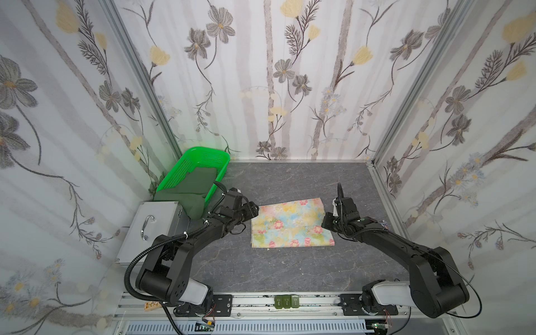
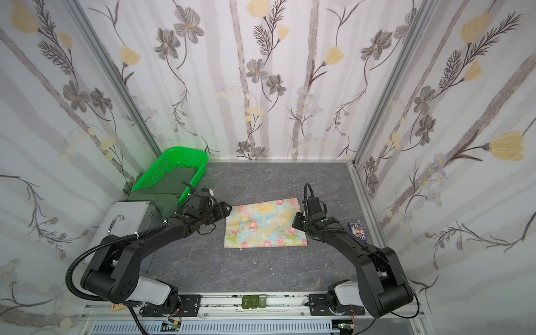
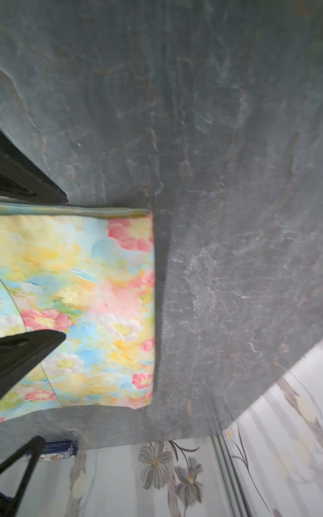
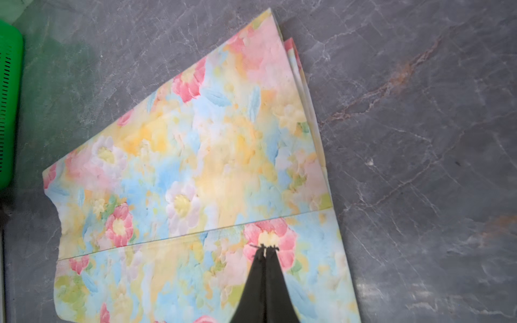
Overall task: Fold and stack skirts
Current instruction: Smooth out the skirt at the center of the table, then fold the skirt at the center of the table.
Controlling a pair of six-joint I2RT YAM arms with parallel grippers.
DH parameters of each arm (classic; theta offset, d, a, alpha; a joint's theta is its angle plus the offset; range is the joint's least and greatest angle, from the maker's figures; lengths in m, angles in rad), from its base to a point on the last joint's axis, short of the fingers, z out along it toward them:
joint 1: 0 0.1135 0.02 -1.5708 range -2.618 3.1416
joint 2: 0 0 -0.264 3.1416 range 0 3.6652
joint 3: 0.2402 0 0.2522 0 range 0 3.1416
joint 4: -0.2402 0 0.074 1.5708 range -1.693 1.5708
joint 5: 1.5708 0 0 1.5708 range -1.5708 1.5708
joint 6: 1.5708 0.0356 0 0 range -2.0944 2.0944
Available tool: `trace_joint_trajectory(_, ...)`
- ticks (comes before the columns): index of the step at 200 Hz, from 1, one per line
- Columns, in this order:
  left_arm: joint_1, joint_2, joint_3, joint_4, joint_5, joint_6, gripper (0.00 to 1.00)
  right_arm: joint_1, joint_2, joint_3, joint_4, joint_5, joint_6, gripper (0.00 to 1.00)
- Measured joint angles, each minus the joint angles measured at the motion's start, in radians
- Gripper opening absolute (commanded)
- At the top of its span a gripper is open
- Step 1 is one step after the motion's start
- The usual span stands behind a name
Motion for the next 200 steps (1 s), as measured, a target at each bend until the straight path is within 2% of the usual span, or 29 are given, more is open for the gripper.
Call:
trace_joint_trajectory(22,0.024,-0.003,-0.049,-0.032,0.025,0.008,0.76,-0.004,0.038,0.022,-0.003,-0.01,-0.013,0.01)
trace_joint_trajectory(64,0.031,0.007,-0.06,-0.043,0.066,0.015,0.68,-0.007,0.059,0.033,-0.002,-0.029,-0.028,0.01)
trace_joint_trajectory(90,0.036,0.125,-0.032,0.021,0.134,0.029,0.68,-0.011,0.153,0.089,0.009,-0.042,-0.038,0.01)
trace_joint_trajectory(200,0.001,0.205,-0.041,0.174,0.246,0.007,0.67,-0.012,0.137,0.098,0.007,-0.064,-0.047,0.0)
